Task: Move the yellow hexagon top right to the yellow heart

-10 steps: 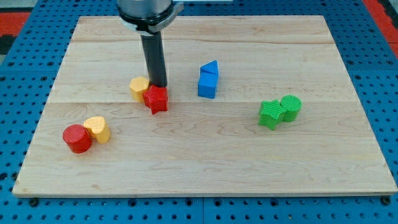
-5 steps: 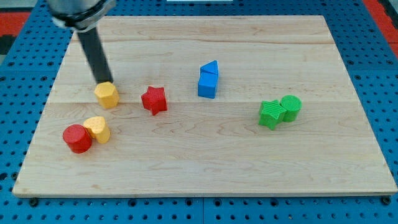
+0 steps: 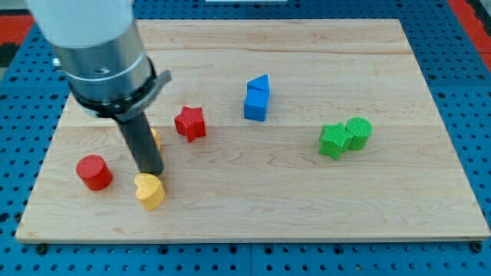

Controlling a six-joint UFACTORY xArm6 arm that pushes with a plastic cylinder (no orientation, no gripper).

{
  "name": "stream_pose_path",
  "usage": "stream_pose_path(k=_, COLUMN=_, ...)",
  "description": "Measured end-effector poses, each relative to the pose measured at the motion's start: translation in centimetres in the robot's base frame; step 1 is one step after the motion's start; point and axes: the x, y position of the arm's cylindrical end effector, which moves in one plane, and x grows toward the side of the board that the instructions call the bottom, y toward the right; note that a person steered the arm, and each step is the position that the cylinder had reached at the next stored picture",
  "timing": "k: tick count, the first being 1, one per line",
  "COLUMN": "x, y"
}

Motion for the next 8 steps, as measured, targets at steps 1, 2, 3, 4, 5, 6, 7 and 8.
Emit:
stream_pose_path(k=1, x=1.0, y=-4.1)
stream_pose_path(k=2, x=5.7, y=-4.2)
stream_pose_path(k=3, x=6.8, y=-0.9)
stream_pose_path(k=4, x=5.7, y=4.2)
stream_pose_path(k=5, x=9.5, y=2.4)
stream_pose_path(k=6, x=8.5, y=-8.3)
stream_pose_path(k=7, x=2.4, y=-17.6)
stream_pose_path(k=8, x=-2.1, y=-15.2)
